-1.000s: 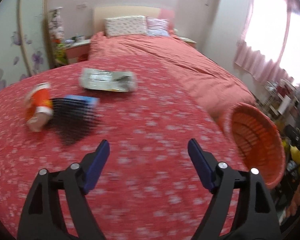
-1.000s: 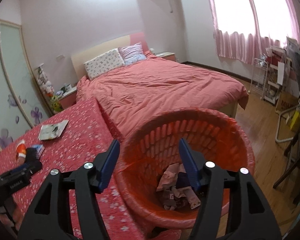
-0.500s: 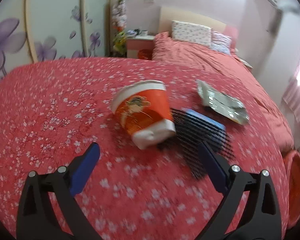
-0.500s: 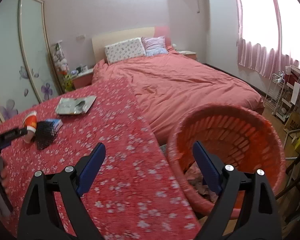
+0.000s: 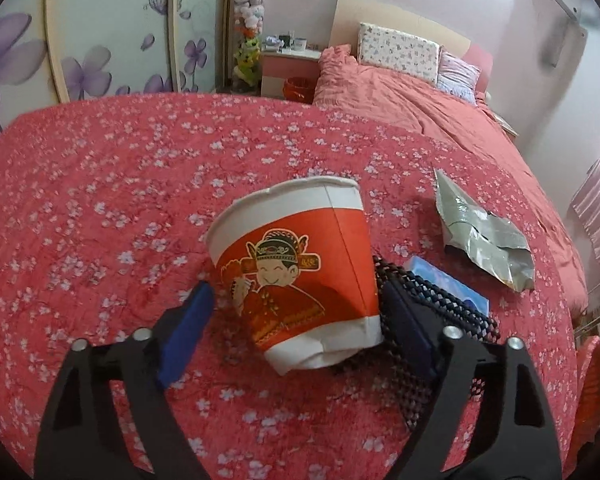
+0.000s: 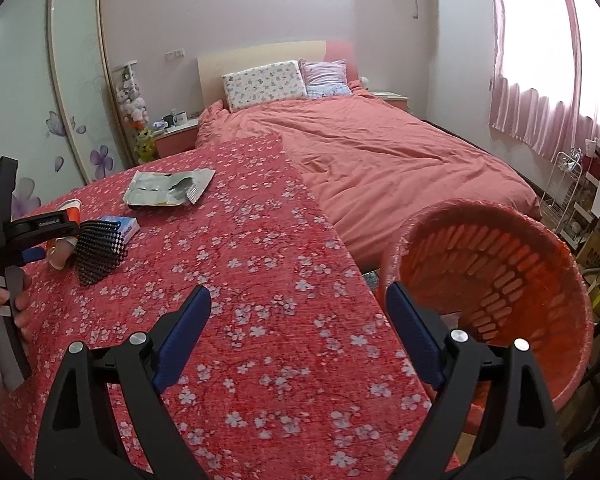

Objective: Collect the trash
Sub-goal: 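Grasp the red-and-white paper cup with the left tool, then lift the paper cup with the left tool while the right tool grasps the black mesh pad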

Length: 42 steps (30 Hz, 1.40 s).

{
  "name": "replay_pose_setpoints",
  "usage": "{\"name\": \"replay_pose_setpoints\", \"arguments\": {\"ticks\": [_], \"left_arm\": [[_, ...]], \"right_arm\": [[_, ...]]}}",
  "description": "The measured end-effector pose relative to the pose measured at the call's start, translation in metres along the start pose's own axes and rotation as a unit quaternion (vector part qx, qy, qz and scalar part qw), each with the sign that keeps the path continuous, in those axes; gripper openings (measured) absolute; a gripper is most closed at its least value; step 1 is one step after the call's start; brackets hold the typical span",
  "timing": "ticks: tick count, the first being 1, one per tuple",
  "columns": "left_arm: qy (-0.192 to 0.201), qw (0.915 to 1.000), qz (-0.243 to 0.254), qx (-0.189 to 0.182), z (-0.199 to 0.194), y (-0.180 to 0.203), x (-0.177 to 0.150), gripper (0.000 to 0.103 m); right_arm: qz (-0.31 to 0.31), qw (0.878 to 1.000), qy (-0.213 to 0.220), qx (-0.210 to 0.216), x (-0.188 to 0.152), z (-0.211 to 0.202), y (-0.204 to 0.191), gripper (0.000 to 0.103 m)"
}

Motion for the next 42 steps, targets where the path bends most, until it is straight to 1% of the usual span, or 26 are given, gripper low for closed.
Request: {"name": "replay_pose_setpoints", "arguments": {"ticks": [1, 8, 10, 12, 15, 18, 21, 26, 28, 30, 32, 34, 37, 38, 42], "left_arm": [[-0.006, 1.0, -0.002, -0.006, 0.002, -0.001, 0.001, 0.077], [-0.002, 0.9998, -0.005, -0.021, 0.005, -0.004, -0.001, 0.077], [-0.004, 0.9999, -0.007, -0.015, 0.007, -0.005, 0.0, 0.077], [-0.007, 0.9999, -0.006, -0.013, 0.008, -0.011, 0.001, 0.075], [-0.002, 1.0, -0.001, -0.007, 0.006, -0.013, -0.002, 0.075], [-0.001, 0.9999, 0.001, -0.011, 0.0, -0.023, -0.007, 0.075], [0.001, 0.9999, 0.012, 0.007, -0.009, -0.038, -0.014, 0.075], [0.0, 0.9985, 0.043, 0.034, -0.025, -0.066, -0.037, 0.075], [-0.002, 0.9976, 0.05, 0.047, -0.028, -0.077, -0.045, 0.075], [-0.007, 0.9975, 0.048, 0.052, -0.028, -0.087, -0.049, 0.075], [-0.007, 0.998, 0.043, 0.046, -0.027, -0.097, -0.049, 0.075], [-0.006, 0.9981, 0.039, 0.048, -0.028, -0.101, -0.049, 0.075], [-0.005, 0.9979, 0.041, 0.05, -0.027, -0.104, -0.05, 0.074], [-0.01, 0.9976, 0.041, 0.055, -0.024, -0.104, -0.051, 0.073], [-0.008, 0.9979, 0.038, 0.052, -0.025, -0.105, -0.049, 0.072]], "right_arm": [[-0.001, 1.0, 0.0, 0.0, 0.0, 0.0, -0.002, 0.088], [-0.005, 1.0, -0.003, 0.002, -0.001, 0.0, -0.009, 0.088], [-0.005, 1.0, -0.003, 0.002, -0.001, 0.0, -0.012, 0.088], [-0.004, 1.0, -0.004, 0.003, -0.001, 0.0, -0.013, 0.088], [-0.007, 1.0, -0.005, 0.005, -0.001, -0.001, -0.017, 0.088], [-0.011, 1.0, -0.005, 0.008, 0.0, -0.002, -0.024, 0.088], [-0.018, 1.0, -0.004, 0.015, 0.002, -0.002, -0.034, 0.088], [-0.04, 0.999, -0.005, 0.03, 0.006, 0.001, -0.058, 0.088], [-0.051, 0.998, -0.006, 0.043, 0.01, 0.005, -0.073, 0.088], [-0.06, 0.996, -0.01, 0.059, 0.013, 0.009, -0.087, 0.088], [-0.074, 0.994, -0.019, 0.08, 0.018, 0.017, -0.105, 0.083], [-0.087, 0.991, -0.028, 0.095, 0.021, 0.024, -0.12, 0.072], [-0.097, 0.988, -0.042, 0.11, 0.029, 0.036, -0.142, 0.063], [-0.097, 0.987, -0.047, 0.115, 0.032, 0.042, -0.148, 0.062], [-0.086, 0.986, -0.072, 0.12, 0.042, 0.064, -0.163, 0.06]]}}
Point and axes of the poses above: each gripper's, at about its wrist camera, not at the fingertips, and z roughly the way its jaws point, y to its right, x to its top, the point moved 3 cm from there along z, roughly the way its jaws point, and after that the axes turned 12 degrees about -y, right-handed, at the moved point
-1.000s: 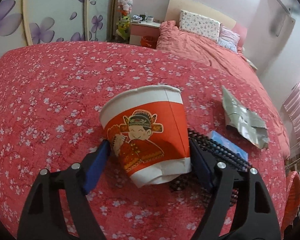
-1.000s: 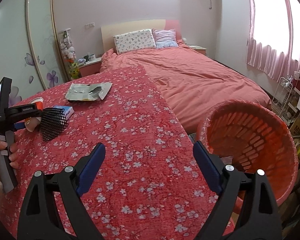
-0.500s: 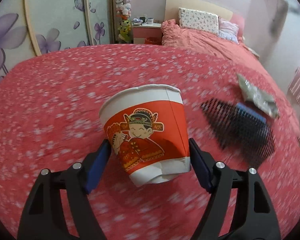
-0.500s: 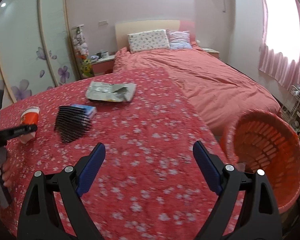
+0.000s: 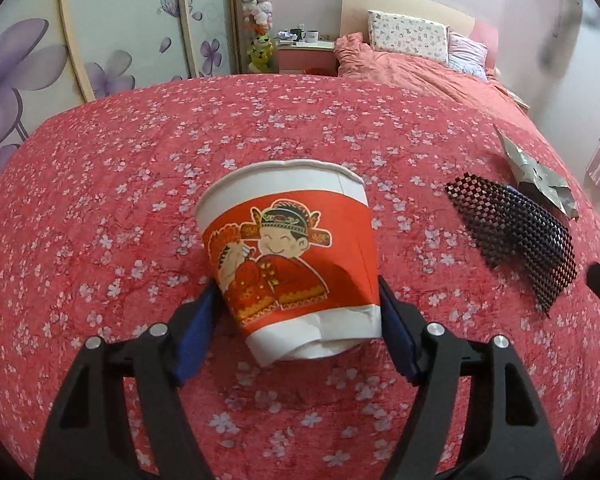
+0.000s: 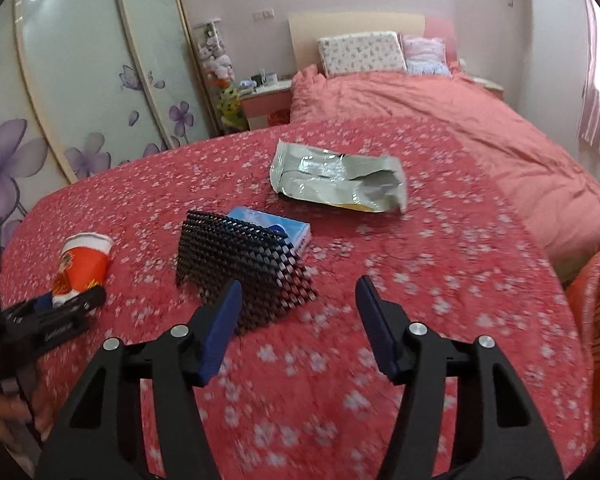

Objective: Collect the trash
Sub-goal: 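Lift the paper cup with the left tool while the right tool grasps the black mesh pad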

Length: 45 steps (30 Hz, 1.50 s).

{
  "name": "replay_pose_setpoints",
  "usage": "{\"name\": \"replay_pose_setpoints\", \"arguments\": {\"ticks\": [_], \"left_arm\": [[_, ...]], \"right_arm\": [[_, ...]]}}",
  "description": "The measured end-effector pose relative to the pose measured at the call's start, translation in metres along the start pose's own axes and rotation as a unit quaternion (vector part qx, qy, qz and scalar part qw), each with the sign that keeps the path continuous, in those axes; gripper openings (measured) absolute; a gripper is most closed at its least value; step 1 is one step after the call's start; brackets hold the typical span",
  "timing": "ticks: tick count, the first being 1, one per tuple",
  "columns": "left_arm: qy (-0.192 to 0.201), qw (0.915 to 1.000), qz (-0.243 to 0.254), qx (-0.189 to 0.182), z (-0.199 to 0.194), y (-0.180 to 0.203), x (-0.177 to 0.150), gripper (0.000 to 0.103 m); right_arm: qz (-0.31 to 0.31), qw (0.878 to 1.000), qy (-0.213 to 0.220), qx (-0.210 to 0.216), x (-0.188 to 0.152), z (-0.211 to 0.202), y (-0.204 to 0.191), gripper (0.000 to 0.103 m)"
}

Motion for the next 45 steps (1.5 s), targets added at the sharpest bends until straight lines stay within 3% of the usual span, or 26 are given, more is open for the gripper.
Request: {"name": "replay_pose_setpoints", "arguments": {"ticks": [5, 8, 10, 13, 19, 24, 27, 32, 35, 36, 45], "left_arm": [[-0.002, 1.0, 0.002, 0.0, 0.002, 0.001, 0.002, 0.072], [-0.002, 1.0, 0.002, 0.0, 0.002, 0.002, 0.002, 0.072], [-0.002, 1.0, 0.002, 0.0, 0.002, 0.002, 0.002, 0.073], [-0.002, 1.0, 0.003, 0.001, 0.002, 0.003, 0.001, 0.073], [-0.002, 1.0, 0.003, 0.001, 0.002, 0.004, 0.002, 0.074], [-0.002, 1.0, 0.003, 0.002, 0.002, 0.004, 0.002, 0.074], [-0.003, 1.0, 0.005, 0.005, 0.005, 0.008, 0.004, 0.077], [-0.005, 1.0, 0.004, 0.007, 0.008, 0.012, 0.009, 0.079], [-0.004, 1.0, 0.003, 0.007, 0.008, 0.012, 0.009, 0.078], [-0.003, 1.0, 0.003, 0.007, 0.008, 0.011, 0.01, 0.072], [0.006, 0.9999, -0.003, -0.013, 0.003, 0.001, 0.006, 0.071]], "right_arm": [[0.006, 1.0, -0.028, 0.003, 0.007, 0.021, -0.002, 0.055], [-0.005, 0.999, -0.049, 0.011, 0.005, 0.029, -0.008, 0.036], [-0.012, 0.999, -0.045, 0.017, 0.003, 0.025, -0.01, 0.013], [-0.027, 0.999, -0.036, 0.02, -0.003, 0.017, -0.013, 0.006], [-0.026, 0.999, -0.008, 0.03, -0.017, -0.012, 0.0, 0.005], [0.009, 1.0, 0.014, 0.008, -0.027, -0.036, 0.039, 0.005], [0.031, 0.999, 0.011, -0.024, -0.032, -0.042, 0.064, 0.005], [0.063, 0.998, -0.01, -0.025, -0.038, -0.038, 0.092, 0.005], [0.062, 0.998, -0.009, -0.025, -0.042, -0.038, 0.094, 0.005], [0.06, 0.998, -0.008, -0.023, -0.043, -0.038, 0.094, 0.005], [0.052, 0.998, 0.006, -0.017, -0.046, -0.054, 0.094, 0.005]]}}
Point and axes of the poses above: each gripper's, at about its wrist camera, not at the fingertips, and z roughly the way its jaws point, y to its right, x to its top, the point moved 3 cm from there along z, roughly the way its jaws point, and after that the axes turned 12 degrees about -y, right-handed, at the moved point
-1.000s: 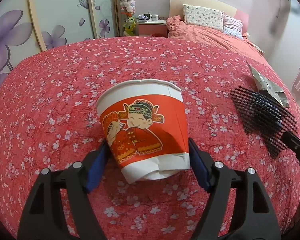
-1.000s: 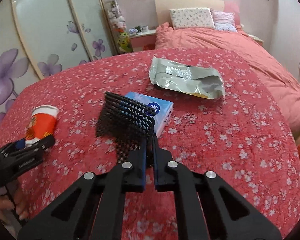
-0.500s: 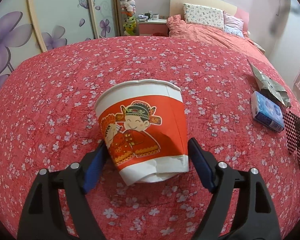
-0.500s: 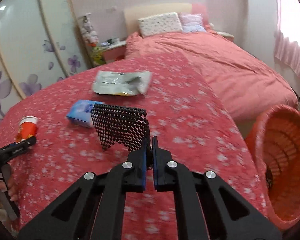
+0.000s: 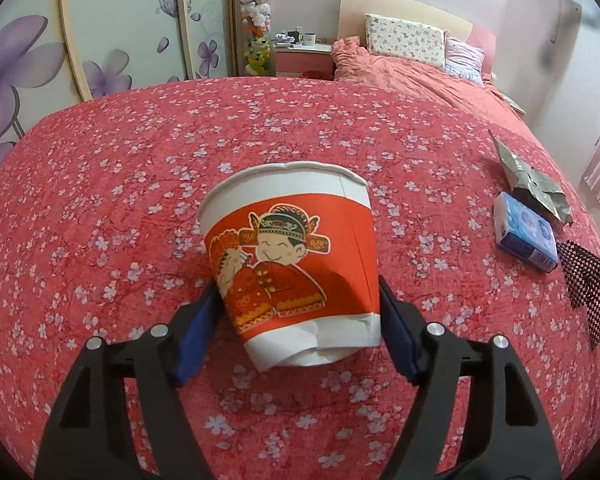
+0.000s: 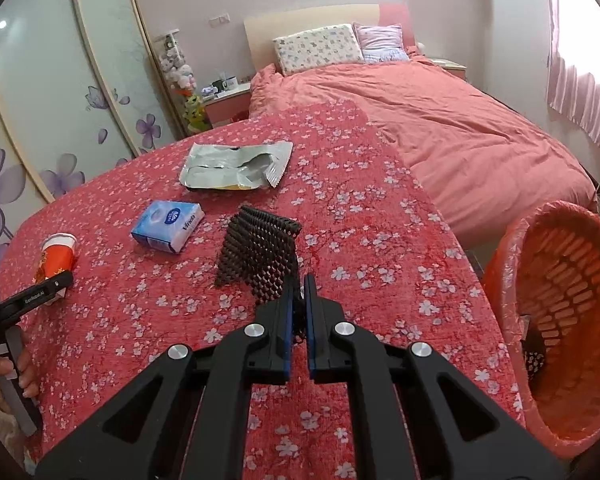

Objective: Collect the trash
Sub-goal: 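Lift the paper cup with the left tool while the right tool grasps the black mesh pad, then carry cup and mesh pad over the orange basket and open both tools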

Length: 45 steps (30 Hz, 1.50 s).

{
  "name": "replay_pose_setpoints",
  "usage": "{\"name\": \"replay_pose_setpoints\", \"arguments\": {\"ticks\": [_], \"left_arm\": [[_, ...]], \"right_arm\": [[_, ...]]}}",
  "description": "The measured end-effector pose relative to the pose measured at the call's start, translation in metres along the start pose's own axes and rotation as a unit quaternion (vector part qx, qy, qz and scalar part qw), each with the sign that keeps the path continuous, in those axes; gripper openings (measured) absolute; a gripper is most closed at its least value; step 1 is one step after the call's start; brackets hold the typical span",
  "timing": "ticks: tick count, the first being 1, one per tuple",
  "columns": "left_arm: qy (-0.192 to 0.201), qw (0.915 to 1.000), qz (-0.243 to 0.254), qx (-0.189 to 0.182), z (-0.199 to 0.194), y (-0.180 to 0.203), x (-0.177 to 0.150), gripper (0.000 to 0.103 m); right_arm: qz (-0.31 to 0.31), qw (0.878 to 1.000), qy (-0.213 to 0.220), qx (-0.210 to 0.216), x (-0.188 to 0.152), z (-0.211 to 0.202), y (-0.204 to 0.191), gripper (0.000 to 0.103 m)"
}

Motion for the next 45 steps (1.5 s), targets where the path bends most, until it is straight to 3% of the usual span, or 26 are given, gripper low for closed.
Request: {"name": "replay_pose_setpoints", "arguments": {"ticks": [10, 21, 31, 45], "left_arm": [[0.035, 0.9989, 0.03, -0.006, -0.043, 0.026, -0.009, 0.071], [0.082, 0.99, 0.1, -0.057, -0.111, 0.109, -0.023, 0.071], [0.093, 0.9703, 0.178, -0.134, -0.152, 0.21, -0.05, 0.071], [0.071, 0.9354, 0.273, -0.213, -0.164, 0.345, -0.104, 0.071]], "right_arm": [[-0.009, 0.999, 0.046, 0.0, 0.004, -0.045, 0.002, 0.005], [0.002, 0.995, 0.099, -0.002, 0.003, -0.097, 0.024, 0.005], [0.035, 0.99, 0.136, -0.014, -0.001, -0.136, 0.068, 0.005], [0.109, 0.981, 0.16, -0.032, -0.015, -0.16, 0.149, 0.005]]}}
Point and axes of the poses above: each gripper's, at about its wrist camera, not at the fingertips, and z roughly the way its jaws point, y to its right, x to its top, the point moved 3 cm from there along z, roughly the way its jaws point, and after that the axes turned 12 degrees about -y, right-handed, at the moved point
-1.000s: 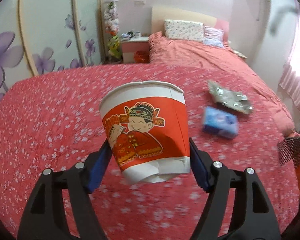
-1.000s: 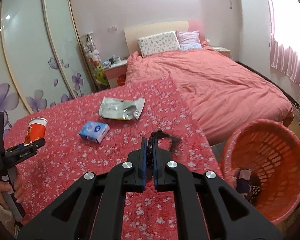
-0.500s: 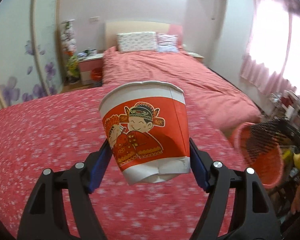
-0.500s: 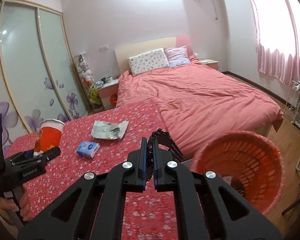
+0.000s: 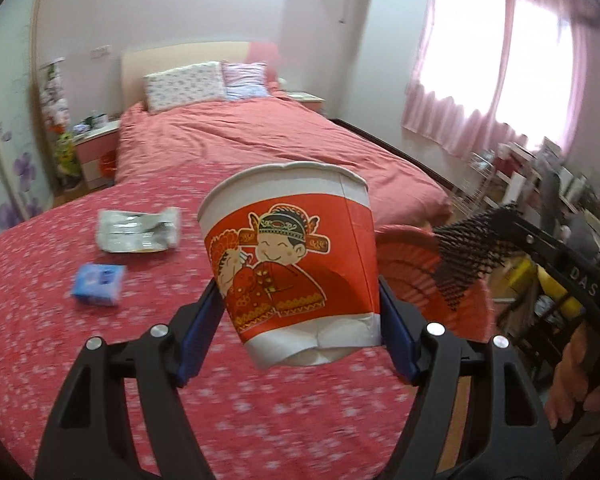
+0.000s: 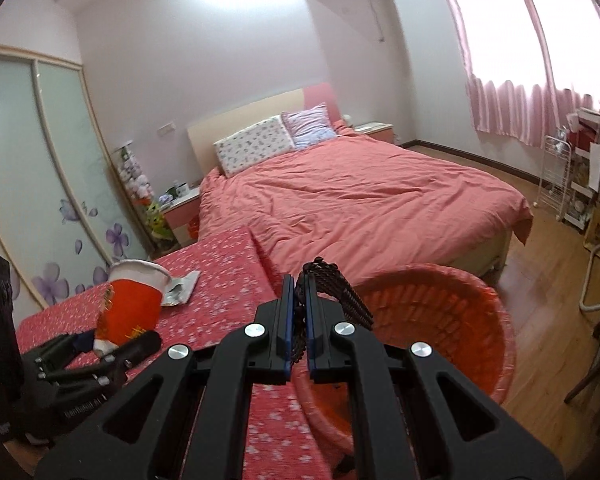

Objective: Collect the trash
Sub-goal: 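Carry cup and mesh pad over the orange basket and open both tools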

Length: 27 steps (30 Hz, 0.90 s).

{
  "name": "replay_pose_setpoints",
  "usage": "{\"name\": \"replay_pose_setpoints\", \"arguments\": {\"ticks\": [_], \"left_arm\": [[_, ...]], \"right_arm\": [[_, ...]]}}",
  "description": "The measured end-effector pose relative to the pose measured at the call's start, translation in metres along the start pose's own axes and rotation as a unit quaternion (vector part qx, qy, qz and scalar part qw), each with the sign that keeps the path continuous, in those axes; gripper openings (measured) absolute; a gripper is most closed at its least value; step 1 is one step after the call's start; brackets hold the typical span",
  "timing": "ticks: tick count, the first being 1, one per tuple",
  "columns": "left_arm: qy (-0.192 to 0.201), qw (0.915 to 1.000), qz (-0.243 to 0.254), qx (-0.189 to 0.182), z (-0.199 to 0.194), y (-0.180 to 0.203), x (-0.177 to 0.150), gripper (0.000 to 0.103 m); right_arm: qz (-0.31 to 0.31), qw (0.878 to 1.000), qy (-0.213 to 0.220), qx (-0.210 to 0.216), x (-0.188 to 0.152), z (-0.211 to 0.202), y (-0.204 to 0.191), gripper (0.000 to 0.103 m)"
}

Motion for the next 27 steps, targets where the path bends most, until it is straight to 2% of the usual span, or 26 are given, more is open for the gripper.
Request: {"name": "replay_pose_setpoints", "arguments": {"ticks": [7, 18, 20, 22, 24, 27], "left_arm": [[-0.024, 0.9983, 0.034, -0.039, 0.04, 0.055, 0.004, 0.071], [-0.067, 0.9944, 0.055, -0.06, 0.099, 0.096, 0.008, 0.072], [-0.075, 0.994, 0.057, -0.056, 0.108, 0.099, 0.007, 0.074], [-0.083, 0.9936, 0.056, -0.052, 0.116, 0.098, 0.006, 0.078], [-0.089, 0.9936, 0.05, -0.048, 0.122, 0.095, 0.004, 0.082], [-0.096, 0.9938, 0.04, -0.04, 0.127, 0.085, 0.002, 0.082]], "right_arm": [[0.026, 1.0, -0.004, -0.01, 0.001, 0.006, 0.034, 0.005], [0.075, 0.997, -0.034, -0.003, 0.0, 0.033, 0.079, 0.005], [0.086, 0.995, -0.045, 0.004, -0.002, 0.04, 0.084, 0.009], [0.093, 0.994, -0.052, 0.006, -0.005, 0.043, 0.087, 0.025], [0.101, 0.993, -0.057, 0.008, -0.009, 0.045, 0.09, 0.031], [0.102, 0.993, -0.061, -0.001, -0.013, 0.046, 0.091, 0.031]]}}
Point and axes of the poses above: each gripper's, at about its wrist camera, not at the fingertips, and z roughly the way its jaws point, y to its right, x to its top, the point moved 3 cm from there along z, roughly the way its jaws point, and after that the axes turned 12 degrees about -y, right-handed, at the moved point
